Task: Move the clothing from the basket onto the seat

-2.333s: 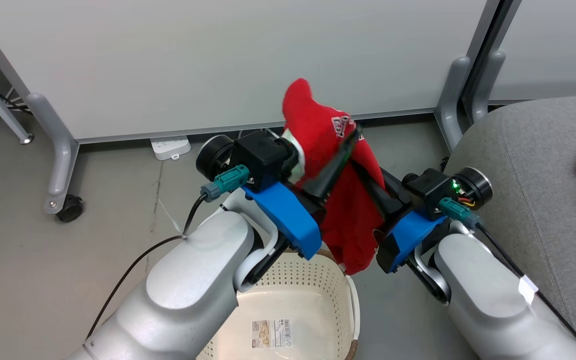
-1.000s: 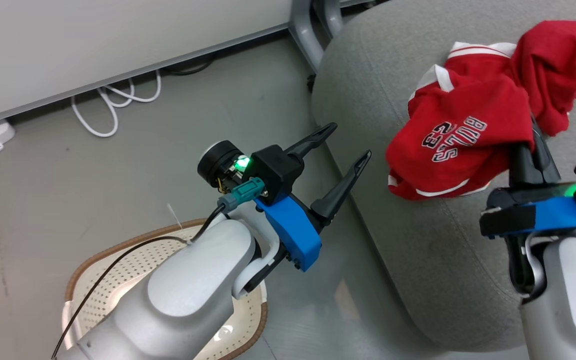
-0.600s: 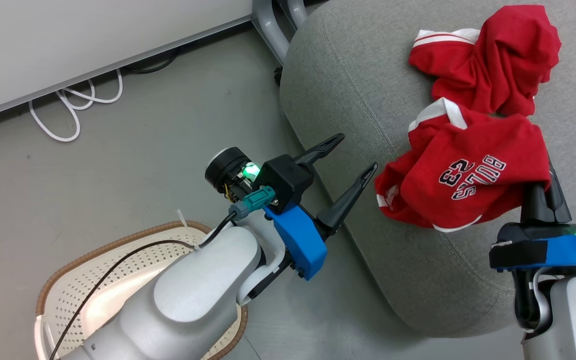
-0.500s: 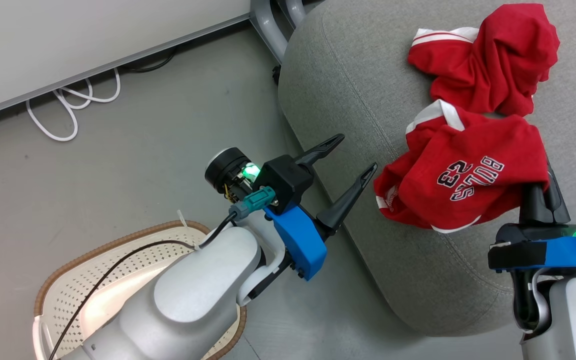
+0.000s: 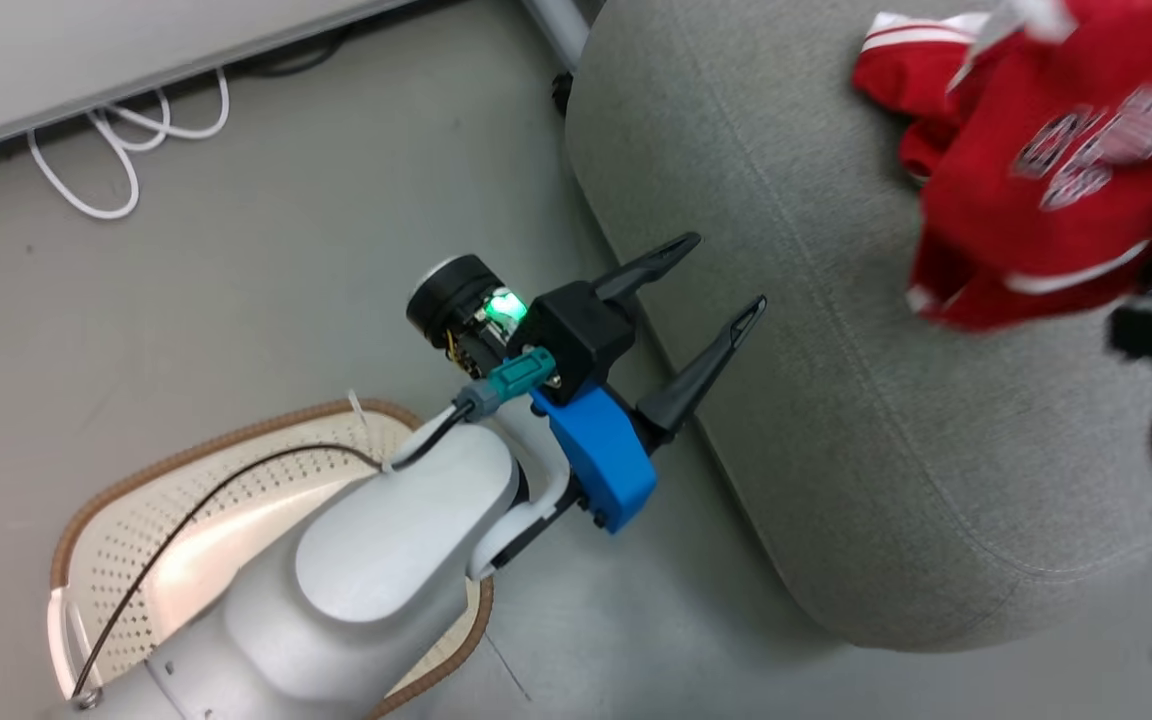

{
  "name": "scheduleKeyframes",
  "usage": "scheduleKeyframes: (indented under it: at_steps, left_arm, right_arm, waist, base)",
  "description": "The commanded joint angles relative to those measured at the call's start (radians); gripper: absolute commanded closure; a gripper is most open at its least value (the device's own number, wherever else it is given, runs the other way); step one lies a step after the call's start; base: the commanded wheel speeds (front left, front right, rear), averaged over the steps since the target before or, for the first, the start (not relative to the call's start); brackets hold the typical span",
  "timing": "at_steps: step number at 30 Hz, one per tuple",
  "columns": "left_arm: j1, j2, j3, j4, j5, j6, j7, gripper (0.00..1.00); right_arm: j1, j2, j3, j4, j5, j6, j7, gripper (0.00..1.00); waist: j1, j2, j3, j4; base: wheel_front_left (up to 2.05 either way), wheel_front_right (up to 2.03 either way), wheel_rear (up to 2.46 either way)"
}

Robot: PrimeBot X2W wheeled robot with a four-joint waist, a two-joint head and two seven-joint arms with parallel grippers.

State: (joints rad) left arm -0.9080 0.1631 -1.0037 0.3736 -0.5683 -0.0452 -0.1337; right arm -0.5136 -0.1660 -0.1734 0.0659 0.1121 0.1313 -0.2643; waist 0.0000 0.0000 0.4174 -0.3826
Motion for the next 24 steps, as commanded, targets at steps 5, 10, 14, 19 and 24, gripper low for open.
scheduleKeyframes:
  at_steps: [5, 10, 14, 19, 24]
  left_arm:
    - [-0.061, 0.038, 0.006, -0.027, 0.027, 0.012, 0.021, 0.00]
    - [-0.104, 0.068, 0.011, -0.062, 0.047, 0.020, 0.044, 0.00]
    - [-0.138, 0.089, 0.010, -0.093, 0.065, 0.026, 0.067, 0.00]
    - [-0.169, 0.104, 0.008, -0.128, 0.080, 0.033, 0.091, 0.00]
    - [-0.175, 0.123, 0.008, -0.149, 0.089, 0.042, 0.100, 0.00]
  right_arm:
    - [-0.176, -0.104, -0.105, -0.036, -0.014, -0.001, 0.000, 1.00]
    - [-0.310, -0.182, -0.208, -0.014, -0.005, -0.001, 0.000, 1.00]
    - [-0.394, -0.243, -0.271, 0.061, 0.008, -0.001, 0.000, 1.00]
    - [-0.433, -0.298, -0.317, 0.191, -0.002, -0.001, 0.000, 1.00]
    - [-0.408, -0.282, -0.337, 0.311, -0.021, -0.001, 0.000, 1.00]
  waist:
    - [0.0000, 0.0000, 0.120, 0.049]
    - [0.0000, 0.0000, 0.211, 0.066]
    - [0.0000, 0.0000, 0.280, 0.076]
    - [0.0000, 0.0000, 0.349, 0.086]
    - [0.0000, 0.0000, 0.384, 0.085]
  base:
    - [0.00, 0.00, 0.00]
    - [0.00, 0.00, 0.00]
    - [0.00, 0.00, 0.00]
    - [0.00, 0.00, 0.00]
    - [0.00, 0.00, 0.00]
